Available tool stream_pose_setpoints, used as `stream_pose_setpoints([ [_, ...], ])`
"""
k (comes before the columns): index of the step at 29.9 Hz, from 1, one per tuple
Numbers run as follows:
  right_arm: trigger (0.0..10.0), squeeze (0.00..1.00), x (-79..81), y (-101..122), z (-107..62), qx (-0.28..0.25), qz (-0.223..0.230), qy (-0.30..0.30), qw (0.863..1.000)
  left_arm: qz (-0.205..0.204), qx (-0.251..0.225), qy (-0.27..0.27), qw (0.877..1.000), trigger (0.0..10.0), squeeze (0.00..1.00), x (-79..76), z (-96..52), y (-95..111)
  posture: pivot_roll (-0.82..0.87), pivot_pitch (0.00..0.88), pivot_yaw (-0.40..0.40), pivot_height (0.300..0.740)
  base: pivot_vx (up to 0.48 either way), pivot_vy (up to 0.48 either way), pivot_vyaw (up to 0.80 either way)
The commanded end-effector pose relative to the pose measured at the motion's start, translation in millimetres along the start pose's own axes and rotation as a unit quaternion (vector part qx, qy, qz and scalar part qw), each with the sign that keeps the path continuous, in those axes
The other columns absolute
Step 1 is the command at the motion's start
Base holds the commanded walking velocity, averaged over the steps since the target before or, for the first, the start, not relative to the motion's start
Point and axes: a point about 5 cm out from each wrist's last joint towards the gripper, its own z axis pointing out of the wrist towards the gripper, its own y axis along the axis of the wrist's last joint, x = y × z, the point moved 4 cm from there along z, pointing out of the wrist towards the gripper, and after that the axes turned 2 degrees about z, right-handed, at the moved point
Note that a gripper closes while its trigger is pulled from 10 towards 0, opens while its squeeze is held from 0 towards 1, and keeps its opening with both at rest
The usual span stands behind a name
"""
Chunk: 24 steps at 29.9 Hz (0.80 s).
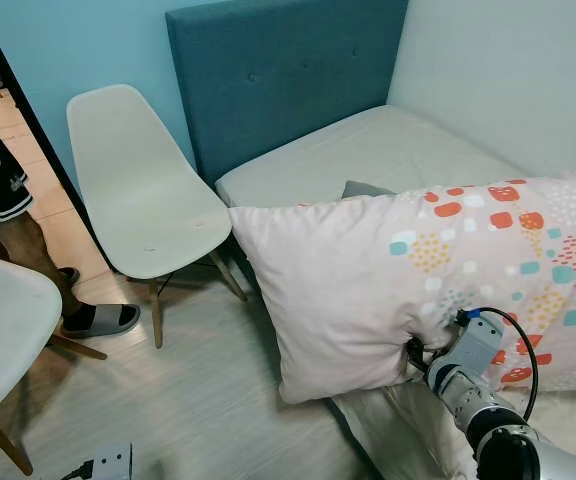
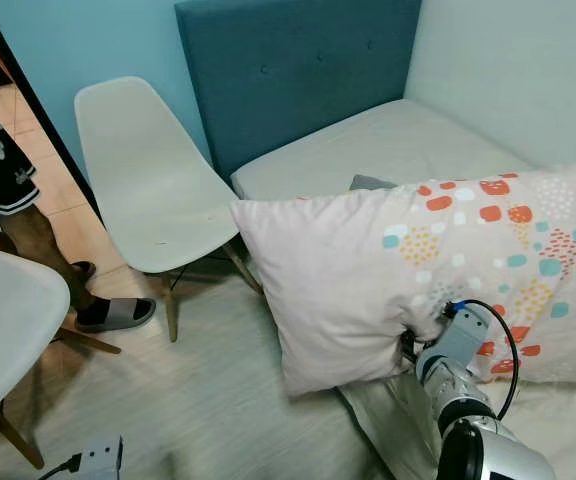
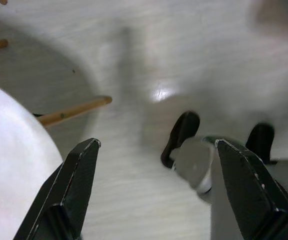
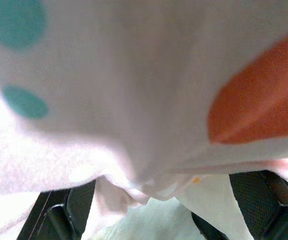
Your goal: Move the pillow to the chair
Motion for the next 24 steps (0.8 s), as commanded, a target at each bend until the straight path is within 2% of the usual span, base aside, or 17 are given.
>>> stream_pose_setpoints([
  [1, 10.0, 0.0, 0.1, 9.3, 0.0, -0.019, 0.003, 0.004, 1.0, -0.009, -0.01, 0.013, 1.0, 10.0, 0.0, 7.4, 0.5, 5.8, -0.07, 0.143, -0.019, 0.74, 0.0, 0.0, 0.0],
  [2, 10.0, 0.0, -1.4, 4.9, -0.2, -0.013, -0.011, 0.002, 1.0, -0.012, -0.013, 0.019, 1.0, 10.0, 0.0, 10.2, 0.6, 7.8, -0.07, 0.125, -0.022, 0.74, 0.0, 0.0, 0.0],
  [4, 10.0, 0.0, -1.4, 4.9, -0.2, -0.013, -0.011, 0.002, 1.0, -0.012, -0.013, 0.019, 1.0, 10.0, 0.0, 10.2, 0.6, 7.8, -0.07, 0.125, -0.022, 0.74, 0.0, 0.0, 0.0],
  [6, 10.0, 0.0, -5.3, -8.1, -1.1, 0.003, -0.043, 0.001, 0.999, -0.023, -0.019, 0.033, 0.999, 10.0, 0.0, 16.9, 0.6, 10.7, -0.07, 0.101, -0.026, 0.74, 0.0, 0.0, 0.0],
  [7, 10.0, 0.0, -5.3, -8.1, -1.1, 0.003, -0.043, 0.001, 0.999, -0.023, -0.019, 0.033, 0.999, 10.0, 0.0, 16.9, 0.6, 10.7, -0.07, 0.101, -0.026, 0.74, 0.0, 0.0, 0.0],
  [9, 10.0, 0.0, -12.6, -27.1, -3.3, 0.026, -0.083, 0.002, 0.996, -0.047, -0.041, 0.051, 0.997, 10.0, 0.0, 26.3, 1.0, 23.4, -0.07, 0.065, -0.041, 0.74, 0.0, 0.0, 0.0],
  [12, 10.0, 0.0, -18.0, -38.8, -5.4, 0.038, -0.113, 0.006, 0.993, -0.063, -0.072, 0.062, 0.993, 10.0, 0.0, 35.0, 1.2, 41.5, -0.06, 0.052, -0.048, 0.74, 0.0, 0.0, 0.0],
  [16, 10.0, 0.0, -20.4, -42.0, -6.2, 0.039, -0.112, 0.007, 0.993, -0.069, -0.099, 0.043, 0.992, 10.0, 0.0, 34.9, 1.1, 54.5, -0.06, 0.042, -0.047, 0.74, 0.0, 0.0, 0.0],
  [19, 10.0, 0.0, -22.3, -44.0, -6.9, 0.038, -0.107, 0.007, 0.993, -0.082, -0.144, 0.015, 0.986, 10.0, 0.0, 35.8, -0.6, 77.6, -0.07, 0.031, -0.041, 0.74, 0.0, 0.0, 0.0],
  [20, 10.0, 0.0, -22.3, -44.0, -6.9, 0.038, -0.107, 0.007, 0.993, -0.082, -0.144, 0.015, 0.986, 10.0, 0.0, 35.8, -0.6, 77.6, -0.07, 0.031, -0.041, 0.74, 0.0, 0.0, 0.0],
  [24, 10.0, 0.0, -21.5, -40.8, -6.4, 0.031, -0.082, 0.005, 0.996, -0.125, -0.233, -0.021, 0.964, 10.0, 0.0, 42.4, -8.2, 129.6, -0.07, 0.023, -0.039, 0.74, 0.0, 0.0, 0.0],
])
